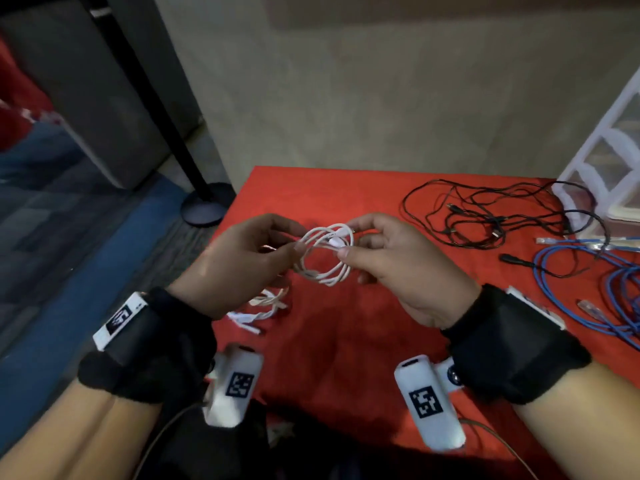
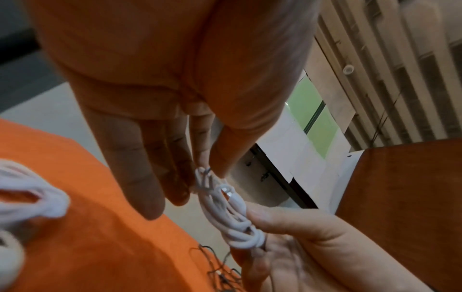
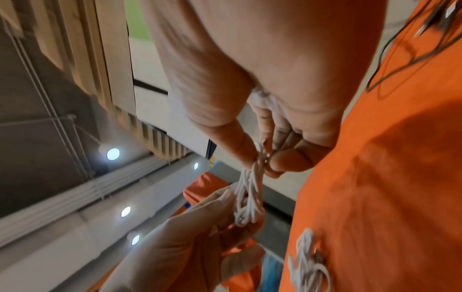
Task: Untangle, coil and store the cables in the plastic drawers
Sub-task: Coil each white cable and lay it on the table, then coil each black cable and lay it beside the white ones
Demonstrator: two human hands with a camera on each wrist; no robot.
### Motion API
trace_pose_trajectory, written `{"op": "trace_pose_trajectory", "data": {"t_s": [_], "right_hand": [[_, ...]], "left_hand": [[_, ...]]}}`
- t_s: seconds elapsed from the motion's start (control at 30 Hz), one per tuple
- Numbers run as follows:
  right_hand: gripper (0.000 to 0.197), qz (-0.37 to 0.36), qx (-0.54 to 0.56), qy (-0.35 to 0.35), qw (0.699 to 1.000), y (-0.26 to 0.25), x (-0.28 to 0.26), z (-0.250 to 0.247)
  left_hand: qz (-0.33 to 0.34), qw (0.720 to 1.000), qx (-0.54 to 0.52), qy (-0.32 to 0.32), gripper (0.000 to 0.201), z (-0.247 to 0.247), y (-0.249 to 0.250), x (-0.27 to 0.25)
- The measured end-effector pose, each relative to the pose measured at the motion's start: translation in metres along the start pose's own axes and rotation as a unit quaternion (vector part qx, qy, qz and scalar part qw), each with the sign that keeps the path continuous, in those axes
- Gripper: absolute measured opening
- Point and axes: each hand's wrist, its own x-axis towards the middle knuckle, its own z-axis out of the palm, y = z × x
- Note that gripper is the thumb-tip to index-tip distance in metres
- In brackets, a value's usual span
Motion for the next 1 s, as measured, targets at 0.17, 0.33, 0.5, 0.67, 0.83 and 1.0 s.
{"op": "trace_pose_trajectory", "data": {"t_s": [0.17, 0.33, 0.5, 0.67, 0.83, 1.0], "right_hand": [[0.028, 0.039, -0.04, -0.043, 0.997, -0.004, 0.039, 0.051], [0.031, 0.087, -0.05, -0.024, 0.995, 0.002, 0.09, 0.082], [0.029, 0.094, -0.093, 0.004, 0.991, 0.004, 0.123, 0.093], [0.021, 0.132, -0.171, -0.035, 0.976, 0.017, 0.138, 0.095], [0.015, 0.126, -0.179, -0.05, 0.974, 0.022, 0.132, 0.088], [0.022, 0.112, -0.179, -0.01, 0.977, 0.008, 0.099, 0.033]], "left_hand": [[-0.024, 0.998, 0.054, 0.01, 0.009, -0.052, -0.02, 0.004], [-0.079, 0.992, 0.096, 0.026, 0.015, -0.077, -0.034, 0.044], [-0.1, 0.987, 0.115, 0.044, 0.003, -0.083, -0.049, 0.082], [-0.124, 0.962, 0.24, -0.029, 0.017, -0.08, -0.065, 0.093], [-0.113, 0.943, 0.313, -0.019, 0.032, -0.083, -0.073, 0.097], [-0.004, 0.945, 0.307, 0.109, 0.025, -0.073, -0.057, 0.103]]}}
